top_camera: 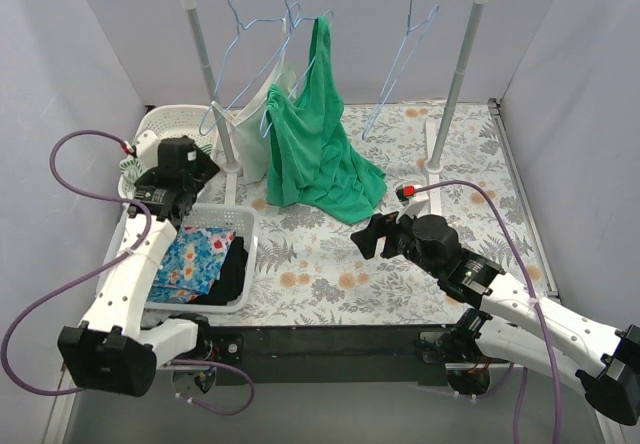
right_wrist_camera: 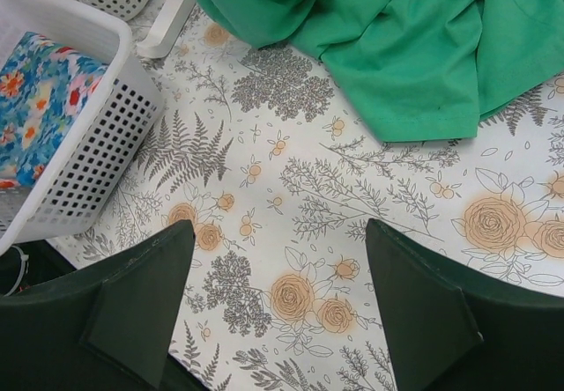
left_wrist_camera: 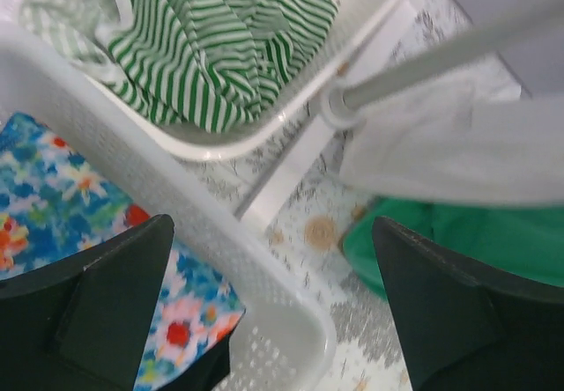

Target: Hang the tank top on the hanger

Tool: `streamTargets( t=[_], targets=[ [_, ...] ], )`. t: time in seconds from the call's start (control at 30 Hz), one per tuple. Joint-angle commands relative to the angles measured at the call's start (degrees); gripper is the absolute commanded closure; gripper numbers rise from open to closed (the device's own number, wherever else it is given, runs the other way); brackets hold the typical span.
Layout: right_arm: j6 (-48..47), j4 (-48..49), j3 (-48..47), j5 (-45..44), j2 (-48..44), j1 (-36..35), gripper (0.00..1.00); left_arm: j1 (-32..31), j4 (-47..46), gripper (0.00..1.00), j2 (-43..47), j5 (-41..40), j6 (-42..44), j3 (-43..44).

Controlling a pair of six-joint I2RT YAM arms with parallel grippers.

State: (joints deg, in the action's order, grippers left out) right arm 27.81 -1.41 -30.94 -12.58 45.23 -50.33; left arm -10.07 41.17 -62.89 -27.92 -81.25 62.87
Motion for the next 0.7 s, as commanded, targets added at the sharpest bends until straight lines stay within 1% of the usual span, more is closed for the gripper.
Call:
streamTargets(
  t=[0.0, 0.03, 0.07, 0.1, 0.2, 0.23, 0.3, 0.37, 0.43, 0.5, 0.53, 0.6, 0.63, 0.67],
  targets=[
    [0.3, 2.7, -0.1, 1.9, 1.0, -0.2, 0.14, 10.0, -8.3, 0.07, -7.6, 4.8, 1.0, 2.3],
    [0.4, 2.8, -0.3, 2.0, 1.2, -0.2, 0.14, 13.4, -9.4, 0.08, -9.3, 5.2, 0.1, 3.0],
    [0.4, 2.8, -0.4, 2.3, 1.3, -0.2, 0.14, 14.1, -10.0, 0.1, -11.2, 5.0, -0.9, 3.6],
    [0.4, 2.8, -0.4, 2.3, 1.3, -0.2, 0.14, 14.3, -10.4, 0.11, -15.1, 4.1, -2.5, 4.1],
    [0.5, 2.8, -0.4, 2.6, 1.3, -0.1, 0.14, 15.3, -11.5, 0.11, -21.0, 3.1, -4.6, 6.9],
    [0.6, 2.7, -0.2, 2.6, 1.3, -0.2, 0.14, 15.8, -12.7, 0.12, -24.4, 2.4, -5.1, 7.5],
    [0.6, 2.8, -0.2, 2.5, 1.2, -0.1, 0.14, 16.6, -13.7, 0.13, -29.4, 3.4, -5.9, 9.1],
    [0.8, 2.8, 0.1, 2.1, 1.0, -0.1, 0.14, 16.8, -13.2, 0.16, -32.2, 3.7, -6.8, 10.9],
    [1.3, 2.8, 0.4, 1.9, 0.6, -0.1, 0.14, 16.9, -12.1, 0.22, -36.0, 2.1, -8.9, 11.4],
    [1.8, 2.8, 1.1, 1.7, 0.3, -0.1, 0.14, 17.2, -12.8, 0.3, -37.1, 0.1, -10.8, 9.8],
    [2.0, 2.8, 1.2, 1.6, 0.3, -0.1, 0.14, 17.5, -12.8, 0.36, -37.8, 0.5, -11.1, 10.1],
    [2.1, 2.8, 1.1, 1.9, 0.5, -0.1, 0.14, 18.0, -12.1, 0.55, -38.9, 1.2, -10.9, 11.6],
    [2.2, 2.8, 0.9, 2.0, 0.4, -0.1, 0.14, 18.3, -11.9, 0.74, -38.7, 1.5, -10.8, 12.5],
    [2.2, 2.8, 0.7, 2.1, 0.3, -0.1, 0.14, 18.6, -11.9, 0.94, -37.5, 1.8, -10.7, 13.1]
  ],
)
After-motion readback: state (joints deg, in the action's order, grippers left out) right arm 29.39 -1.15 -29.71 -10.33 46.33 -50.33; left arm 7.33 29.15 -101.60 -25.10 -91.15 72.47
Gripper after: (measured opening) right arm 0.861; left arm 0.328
